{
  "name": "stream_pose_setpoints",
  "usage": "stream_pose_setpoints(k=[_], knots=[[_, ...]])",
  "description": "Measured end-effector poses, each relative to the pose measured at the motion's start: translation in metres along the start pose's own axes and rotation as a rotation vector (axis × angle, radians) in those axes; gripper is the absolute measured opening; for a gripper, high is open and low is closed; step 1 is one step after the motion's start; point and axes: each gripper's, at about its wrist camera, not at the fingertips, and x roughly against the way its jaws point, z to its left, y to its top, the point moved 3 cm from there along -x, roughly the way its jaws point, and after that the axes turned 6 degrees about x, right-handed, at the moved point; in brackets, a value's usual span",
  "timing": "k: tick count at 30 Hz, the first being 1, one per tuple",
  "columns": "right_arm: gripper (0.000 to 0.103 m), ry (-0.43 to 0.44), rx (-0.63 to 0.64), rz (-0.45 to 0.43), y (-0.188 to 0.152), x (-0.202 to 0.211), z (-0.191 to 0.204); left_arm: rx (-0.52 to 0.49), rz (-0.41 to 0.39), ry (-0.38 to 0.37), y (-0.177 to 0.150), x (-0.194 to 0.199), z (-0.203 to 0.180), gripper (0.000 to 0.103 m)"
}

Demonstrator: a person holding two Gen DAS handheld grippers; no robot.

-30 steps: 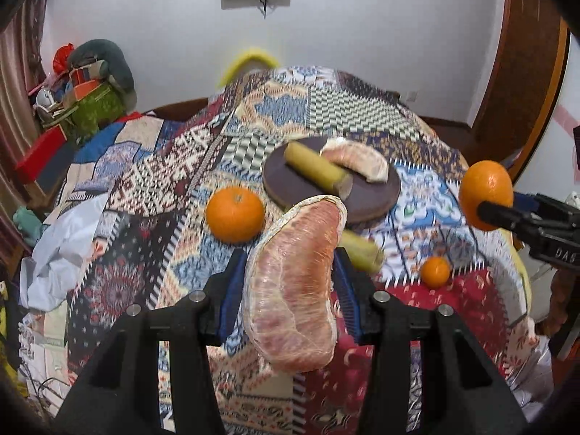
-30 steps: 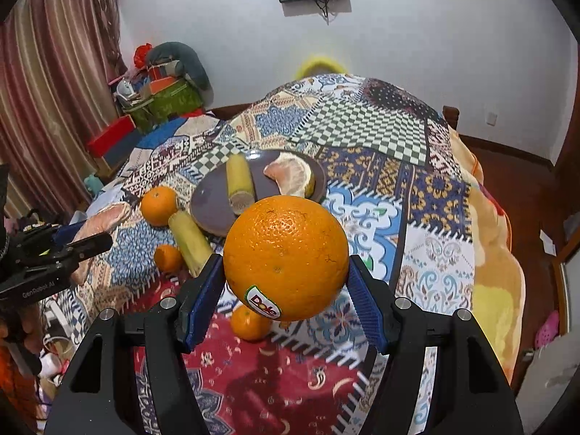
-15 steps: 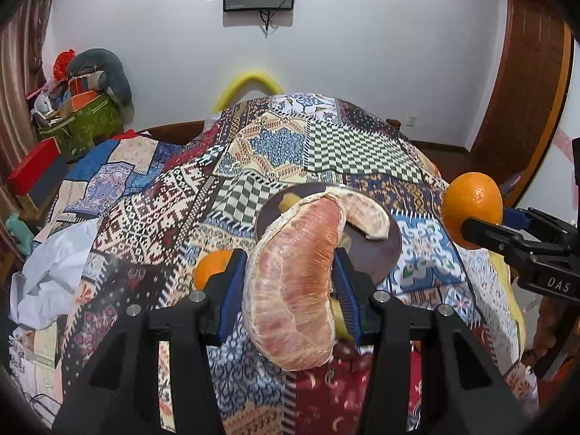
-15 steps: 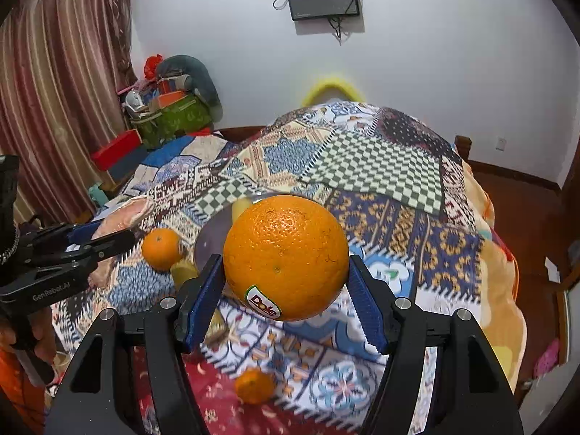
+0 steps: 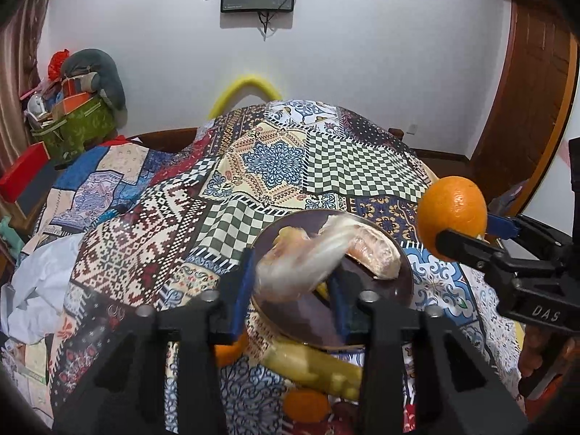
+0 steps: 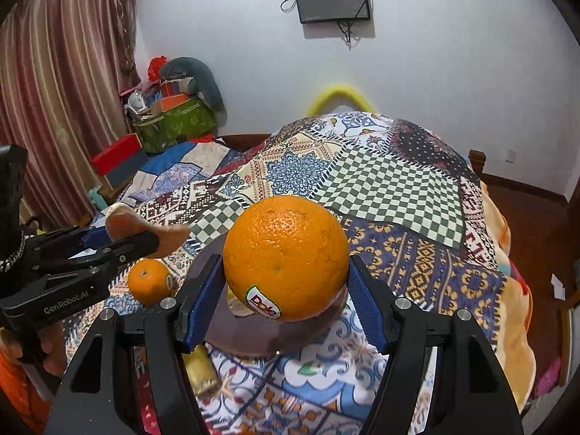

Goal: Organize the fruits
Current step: 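Lower the pomelo wedge onto the plate with the left tool while the right tool carries the orange over it, then set the Dole orange on the plate with the right tool while the left tool releases the wedge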

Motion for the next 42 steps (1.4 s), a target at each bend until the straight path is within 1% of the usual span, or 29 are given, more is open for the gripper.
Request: stream_pose_setpoints(k=[1, 4, 11, 16, 20, 24, 26, 27, 29, 31, 34, 37, 42], knots=[[0.064, 0.001, 0.002, 0.004, 0.0, -0.004, 0.0, 0.001, 0.005, -0.007, 0.002, -0.005, 0.0, 0.02], [0.064, 0.005, 0.005, 0.017, 0.001, -0.017, -0.001, -0.004, 0.011, -0.029, 0.003, -0.015, 0.0, 0.01], [0.064, 0.011, 0.017, 0.058, -0.002, -0.04, -0.001, -0.006, 0.044, -0.029, 0.001, -0.034, 0.002, 0.01], [0.064, 0.018, 0.024, 0.098, -0.001, -0.059, -0.003, -0.002, 0.047, 0.006, -0.003, -0.038, 0.009, 0.011], [0.064, 0.023, 0.028, 0.134, -0.002, -0.072, -0.005, 0.008, 0.061, 0.024, -0.006, -0.043, 0.015, 0.022], [0.064, 0.027, 0.037, 0.169, -0.007, -0.083, -0.004, 0.019, 0.072, 0.035, -0.01, -0.047, 0.02, 0.03], [0.065, 0.035, 0.036, 0.191, -0.009, -0.088, -0.004, 0.023, 0.076, 0.039, -0.011, -0.049, 0.021, 0.036], [0.066, 0.033, 0.04, 0.189, -0.01, -0.089, -0.004, 0.026, 0.079, 0.04, -0.012, -0.049, 0.022, 0.037], [0.066, 0.028, 0.039, 0.187, -0.011, -0.088, -0.003, 0.032, 0.085, 0.033, -0.013, -0.05, 0.022, 0.045], [0.066, 0.022, 0.041, 0.192, -0.012, -0.087, -0.003, 0.037, 0.088, 0.03, -0.014, -0.05, 0.022, 0.046], [0.074, 0.019, 0.048, 0.178, -0.012, -0.08, -0.001, 0.036, 0.093, 0.032, -0.015, -0.049, 0.021, 0.048], [0.074, 0.003, 0.068, 0.165, -0.009, -0.071, 0.001, 0.041, 0.087, 0.03, -0.014, -0.043, 0.019, 0.053], [0.074, -0.013, 0.073, 0.131, -0.004, -0.05, 0.004, 0.039, 0.063, 0.029, -0.011, -0.024, 0.016, 0.055]])
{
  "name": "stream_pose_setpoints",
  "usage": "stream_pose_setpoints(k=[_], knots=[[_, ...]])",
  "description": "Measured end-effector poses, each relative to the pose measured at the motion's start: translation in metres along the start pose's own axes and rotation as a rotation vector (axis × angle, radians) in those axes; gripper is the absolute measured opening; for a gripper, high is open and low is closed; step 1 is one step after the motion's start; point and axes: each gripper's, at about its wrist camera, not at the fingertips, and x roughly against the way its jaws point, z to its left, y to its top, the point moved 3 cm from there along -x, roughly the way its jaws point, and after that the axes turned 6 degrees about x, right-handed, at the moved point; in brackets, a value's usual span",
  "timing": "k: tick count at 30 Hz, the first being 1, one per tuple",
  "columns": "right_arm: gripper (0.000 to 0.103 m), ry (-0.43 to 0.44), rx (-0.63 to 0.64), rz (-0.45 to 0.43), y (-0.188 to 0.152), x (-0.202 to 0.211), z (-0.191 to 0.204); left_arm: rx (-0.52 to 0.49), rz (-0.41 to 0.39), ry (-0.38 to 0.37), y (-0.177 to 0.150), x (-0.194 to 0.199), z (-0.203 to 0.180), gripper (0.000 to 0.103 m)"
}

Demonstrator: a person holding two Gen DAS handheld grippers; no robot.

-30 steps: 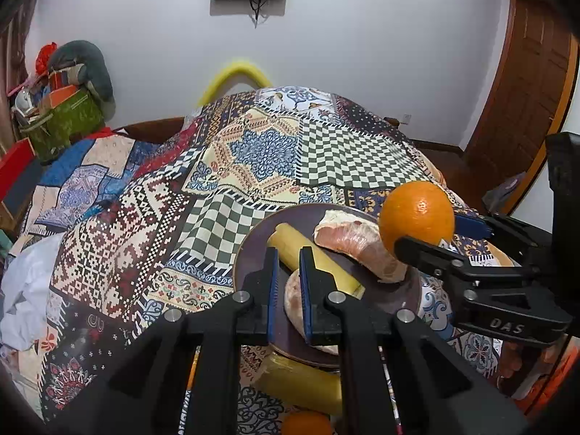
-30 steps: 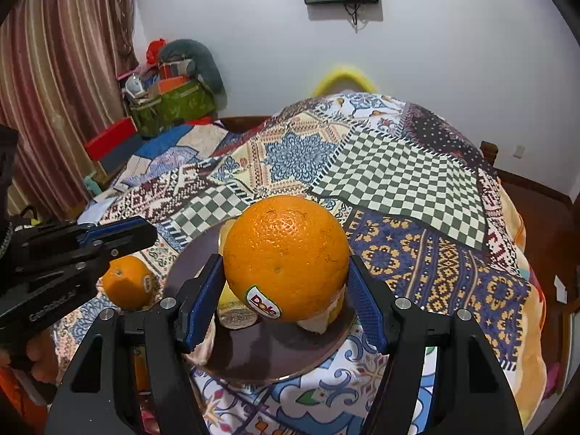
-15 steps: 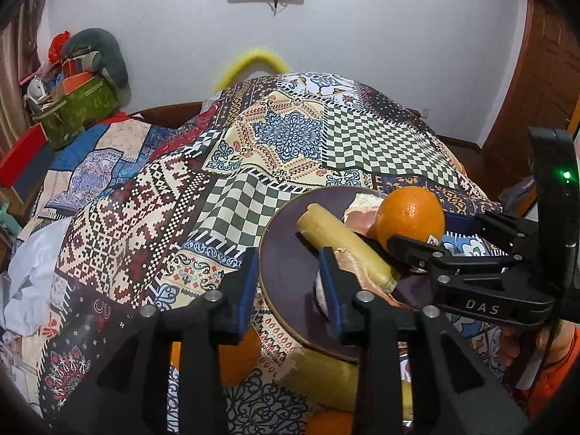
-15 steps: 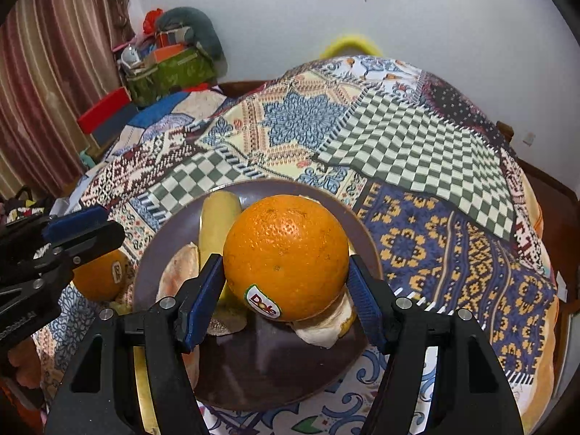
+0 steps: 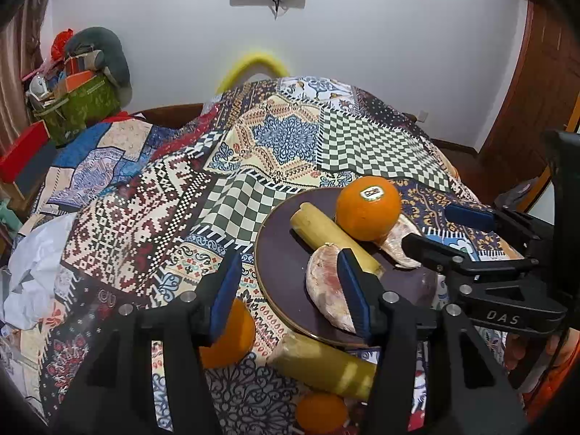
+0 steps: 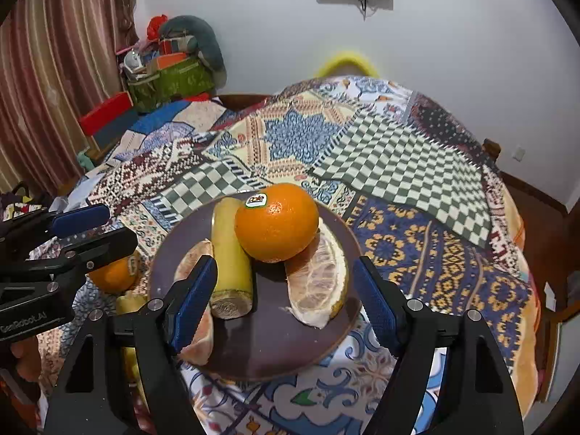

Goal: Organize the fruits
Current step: 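Set the Dole orange on the plate with the right tool while the left tool releases the wedge, then grasp an orange with the left tool while the right tool grasps the green cylindrical fruit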

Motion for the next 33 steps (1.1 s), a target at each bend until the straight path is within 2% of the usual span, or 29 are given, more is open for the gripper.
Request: stream_pose_setpoints(k=[10, 12, 14, 16, 21, 26, 33], knots=[[0.075, -0.017, 0.001, -0.07, -0.002, 0.05, 0.01, -0.013, -0.061, 0.024, -0.005, 0.05, 0.001, 0.064], [0.076, -0.017, -0.003, -0.081, -0.005, 0.058, 0.012, -0.014, -0.066, 0.038, -0.006, 0.057, 0.005, 0.066], [0.083, -0.021, -0.005, -0.091, -0.008, 0.064, 0.013, -0.012, -0.067, 0.057, -0.01, 0.063, 0.012, 0.069], [0.083, -0.036, -0.003, -0.104, -0.013, 0.07, 0.015, -0.009, -0.058, 0.076, -0.014, 0.065, 0.02, 0.07], [0.083, -0.036, -0.011, -0.092, -0.024, 0.07, 0.016, -0.001, -0.007, 0.115, -0.028, 0.058, 0.039, 0.071], [0.083, -0.032, -0.027, -0.063, -0.035, 0.06, 0.016, 0.021, 0.066, 0.128, -0.043, 0.033, 0.054, 0.071], [0.083, -0.02, -0.046, -0.002, -0.048, 0.038, 0.015, 0.042, 0.108, 0.123, -0.045, 0.005, 0.06, 0.071]])
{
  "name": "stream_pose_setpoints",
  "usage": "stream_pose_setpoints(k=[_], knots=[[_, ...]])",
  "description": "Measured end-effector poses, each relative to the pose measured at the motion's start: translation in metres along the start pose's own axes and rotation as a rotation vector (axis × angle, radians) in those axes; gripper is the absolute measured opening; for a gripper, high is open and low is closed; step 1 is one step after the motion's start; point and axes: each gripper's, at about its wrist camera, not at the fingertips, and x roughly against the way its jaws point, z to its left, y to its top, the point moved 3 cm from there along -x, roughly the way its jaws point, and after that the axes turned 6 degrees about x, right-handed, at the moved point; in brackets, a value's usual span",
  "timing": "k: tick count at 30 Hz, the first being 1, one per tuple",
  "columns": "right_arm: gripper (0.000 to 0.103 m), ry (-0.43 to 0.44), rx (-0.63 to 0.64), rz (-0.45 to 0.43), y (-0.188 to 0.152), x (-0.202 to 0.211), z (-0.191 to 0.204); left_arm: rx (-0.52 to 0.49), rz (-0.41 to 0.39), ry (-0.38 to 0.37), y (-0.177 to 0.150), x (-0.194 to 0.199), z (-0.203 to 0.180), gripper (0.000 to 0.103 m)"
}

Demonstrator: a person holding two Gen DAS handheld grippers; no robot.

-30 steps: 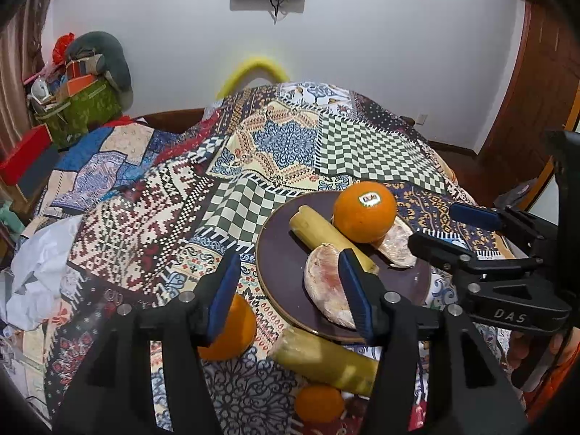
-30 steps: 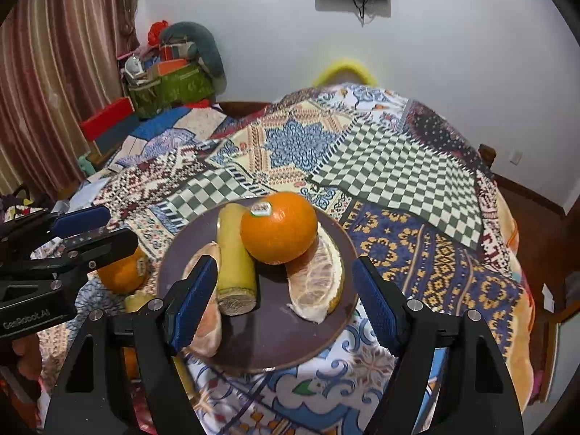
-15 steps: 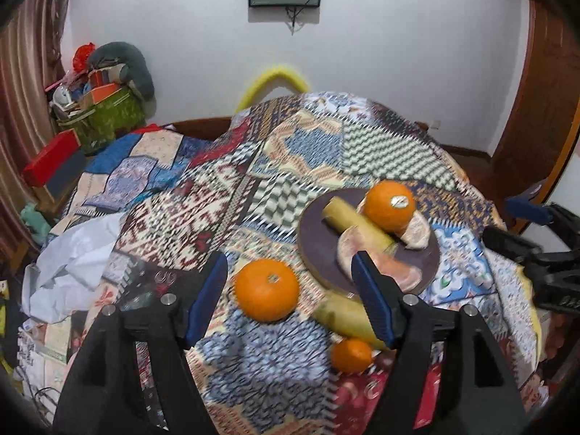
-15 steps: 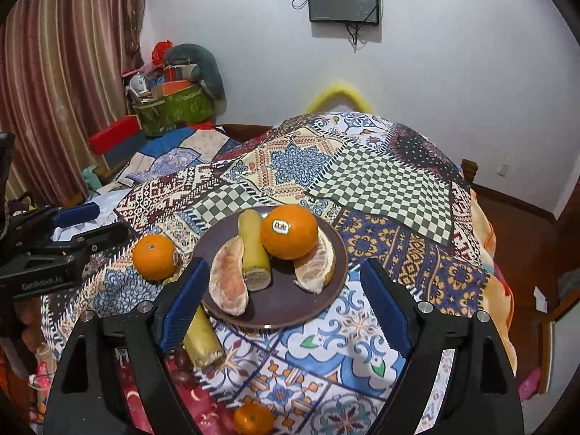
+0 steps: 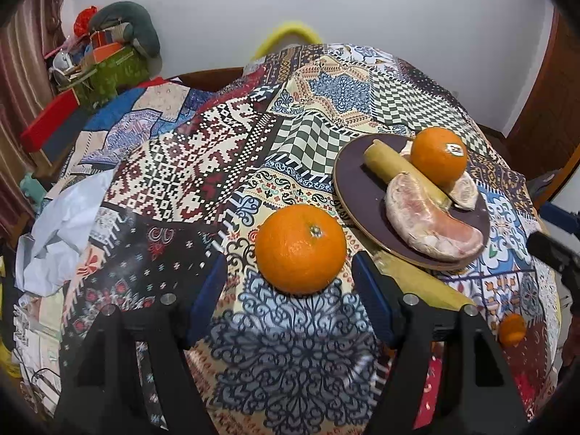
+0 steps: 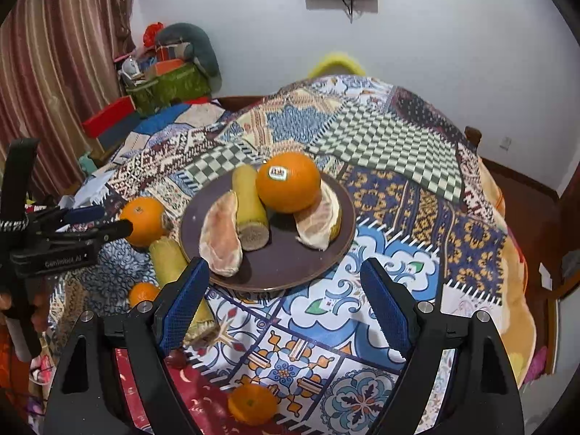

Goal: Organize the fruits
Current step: 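Grasp an orange with the left tool while the right tool grasps the green cylindrical fruit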

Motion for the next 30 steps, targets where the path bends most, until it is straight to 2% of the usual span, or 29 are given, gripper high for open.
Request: stream_pose_setpoints(k=[13, 15, 21, 28, 30], knots=[[0.083, 0.034, -0.022, 0.059, -0.012, -0.024, 0.001, 0.007, 0.043, -0.008, 0.007, -0.039, -0.006, 0.07], [0.083, 0.043, -0.03, 0.063, -0.014, -0.024, 0.004, 0.015, 0.043, -0.032, 0.006, -0.041, -0.006, 0.065], [0.083, 0.095, -0.05, 0.079, -0.024, -0.02, 0.014, 0.009, 0.034, -0.025, 0.003, -0.034, -0.006, 0.064], [0.083, 0.14, 0.014, 0.081, -0.024, -0.017, 0.041, 0.009, 0.019, -0.047, -0.014, -0.007, -0.002, 0.064], [0.079, 0.148, 0.041, 0.087, -0.024, -0.019, 0.05, 0.008, 0.015, -0.051, -0.021, 0.002, -0.001, 0.064]])
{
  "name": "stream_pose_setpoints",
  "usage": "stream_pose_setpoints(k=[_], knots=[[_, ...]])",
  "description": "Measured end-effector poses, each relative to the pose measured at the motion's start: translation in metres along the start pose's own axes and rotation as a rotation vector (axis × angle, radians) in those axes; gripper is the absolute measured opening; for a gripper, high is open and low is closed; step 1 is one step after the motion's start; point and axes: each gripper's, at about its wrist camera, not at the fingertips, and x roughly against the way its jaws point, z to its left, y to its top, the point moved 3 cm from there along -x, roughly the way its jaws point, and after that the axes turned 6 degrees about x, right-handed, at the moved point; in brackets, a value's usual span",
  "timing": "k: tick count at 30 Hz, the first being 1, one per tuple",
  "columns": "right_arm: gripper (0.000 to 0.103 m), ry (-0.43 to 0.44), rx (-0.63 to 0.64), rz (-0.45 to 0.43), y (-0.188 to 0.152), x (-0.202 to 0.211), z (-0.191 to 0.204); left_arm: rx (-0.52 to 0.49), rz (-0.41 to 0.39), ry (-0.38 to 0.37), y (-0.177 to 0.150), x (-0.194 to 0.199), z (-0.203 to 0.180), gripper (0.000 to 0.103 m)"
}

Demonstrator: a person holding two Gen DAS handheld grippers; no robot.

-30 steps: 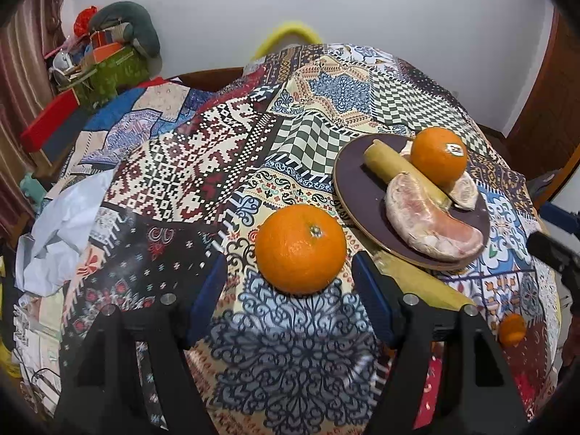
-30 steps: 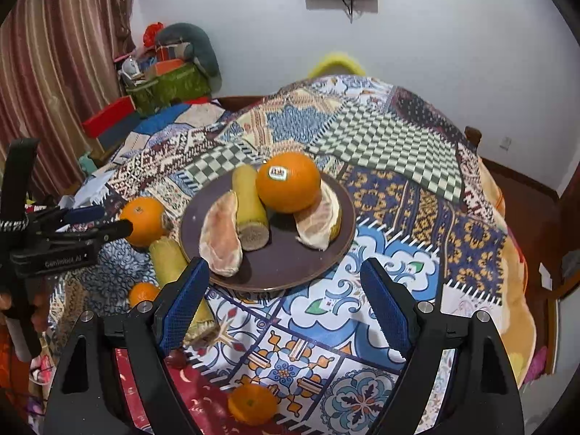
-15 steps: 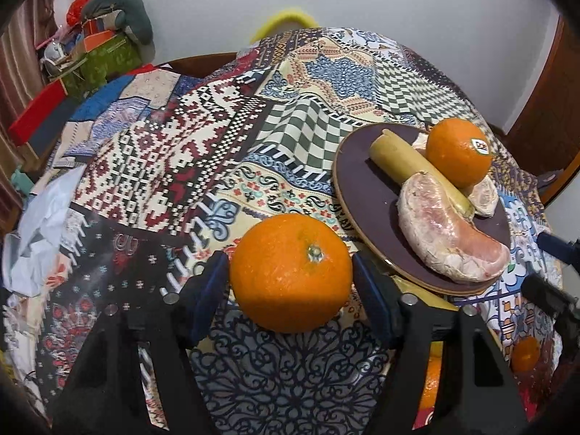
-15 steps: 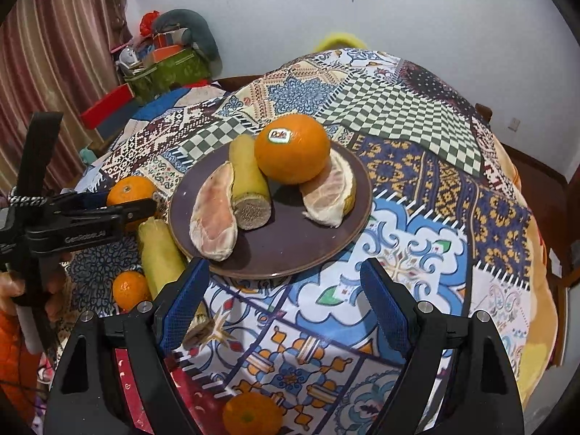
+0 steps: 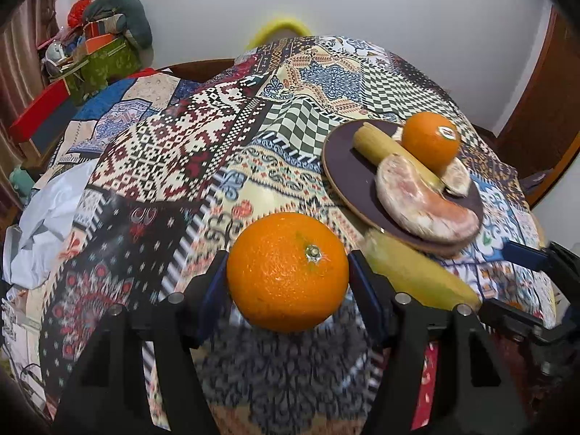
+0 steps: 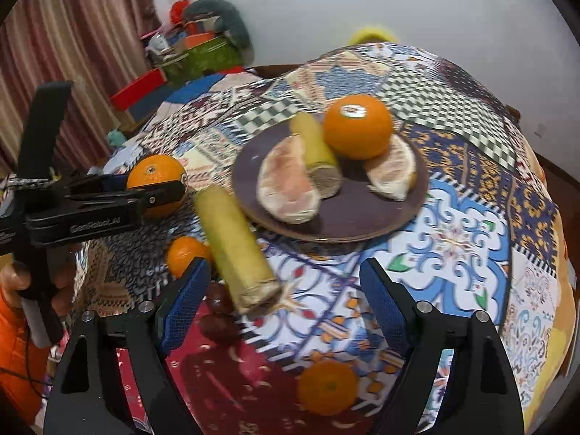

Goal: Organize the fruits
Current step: 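Grasp an orange with the left tool while the right tool grasps the green cylindrical fruit, then lift the green cylinder with the right tool while the left tool carries the orange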

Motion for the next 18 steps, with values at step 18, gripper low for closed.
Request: stream_pose_setpoints(k=[18], knots=[[0.042, 0.081, 0.038, 0.09, 0.002, -0.035, 0.017, 0.016, 0.021, -0.026, -0.049, 0.031, 0.006, 0.064]])
